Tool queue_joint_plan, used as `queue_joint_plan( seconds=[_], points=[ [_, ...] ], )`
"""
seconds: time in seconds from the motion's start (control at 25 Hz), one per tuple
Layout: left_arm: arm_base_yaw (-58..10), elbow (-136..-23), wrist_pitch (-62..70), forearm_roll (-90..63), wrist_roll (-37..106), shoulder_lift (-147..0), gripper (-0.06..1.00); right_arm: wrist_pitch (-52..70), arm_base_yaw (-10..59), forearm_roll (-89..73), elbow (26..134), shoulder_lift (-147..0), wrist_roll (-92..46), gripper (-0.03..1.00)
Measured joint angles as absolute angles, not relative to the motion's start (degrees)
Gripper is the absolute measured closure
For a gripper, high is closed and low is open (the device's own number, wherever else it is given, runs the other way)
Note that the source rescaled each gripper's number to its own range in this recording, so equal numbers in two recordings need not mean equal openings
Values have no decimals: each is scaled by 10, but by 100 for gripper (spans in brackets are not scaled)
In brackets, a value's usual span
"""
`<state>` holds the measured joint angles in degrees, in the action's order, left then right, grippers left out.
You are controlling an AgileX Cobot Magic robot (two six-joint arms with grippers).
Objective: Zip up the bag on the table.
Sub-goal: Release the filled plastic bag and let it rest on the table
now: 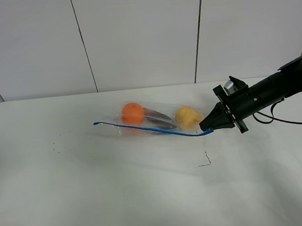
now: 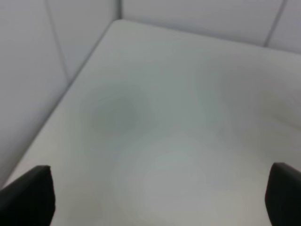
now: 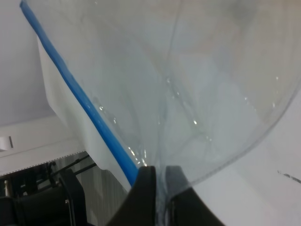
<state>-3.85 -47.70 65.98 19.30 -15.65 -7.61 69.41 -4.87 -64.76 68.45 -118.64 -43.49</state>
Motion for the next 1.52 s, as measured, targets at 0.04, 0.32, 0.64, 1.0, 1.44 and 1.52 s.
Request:
queue_joint_plan(
  seconds=[0.04,0.32,0.64,1.0,1.44,1.52],
  points=[
    [-38,-470,658,183,-151,-58,-6,694,-49,-648,685,-1186,-435,97],
    [-38,-449,635,136,-118,3,-6,694,-49,-648,685,-1186,-435,97],
    [-38,-405,621,63,-41,5,-6,694,-49,-648,685,-1186,-435,97],
    [-38,-290,604,23,0,5,-6,694,-49,-648,685,-1186,-435,97],
    [-38,-285,605,19,7,5,-6,694,-49,-649,685,-1186,-438,97],
    [-38,-285,605,19,7,5,-6,694,-49,-649,685,-1186,-438,97]
  ],
)
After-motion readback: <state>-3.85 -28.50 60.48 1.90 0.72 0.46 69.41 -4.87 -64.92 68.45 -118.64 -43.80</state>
